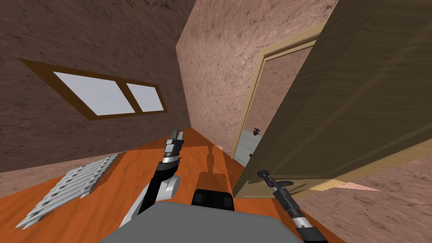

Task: Pull the door open

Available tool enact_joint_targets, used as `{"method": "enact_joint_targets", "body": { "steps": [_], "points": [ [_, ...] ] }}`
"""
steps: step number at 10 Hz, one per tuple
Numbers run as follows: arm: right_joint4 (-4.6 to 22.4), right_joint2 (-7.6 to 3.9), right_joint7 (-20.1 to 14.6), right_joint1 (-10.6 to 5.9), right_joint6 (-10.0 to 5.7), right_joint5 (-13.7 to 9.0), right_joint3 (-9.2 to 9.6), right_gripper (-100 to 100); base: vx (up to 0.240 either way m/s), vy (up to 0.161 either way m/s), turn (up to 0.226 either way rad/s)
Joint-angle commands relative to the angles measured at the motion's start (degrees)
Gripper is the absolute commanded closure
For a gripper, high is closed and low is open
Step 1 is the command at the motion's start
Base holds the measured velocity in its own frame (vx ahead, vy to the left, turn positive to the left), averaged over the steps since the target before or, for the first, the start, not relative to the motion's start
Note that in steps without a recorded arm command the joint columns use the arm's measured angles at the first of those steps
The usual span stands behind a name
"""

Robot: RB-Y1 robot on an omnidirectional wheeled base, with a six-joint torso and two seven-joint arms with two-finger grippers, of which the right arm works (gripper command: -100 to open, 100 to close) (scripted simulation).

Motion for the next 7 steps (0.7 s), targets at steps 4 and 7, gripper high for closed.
{"method": "enact_joint_targets", "body": {
  "steps": [4, 7],
  "points": [
    [2.12, -0.72, -0.37, 0.24, -2.97, -0.16, 0.5, 100, -0.209, -0.085, 0.187],
    [3.31, -1.15, -0.62, 0.39, -4.57, -0.29, 0.74, 100, -0.217, -0.067, 0.179]
  ]
}}
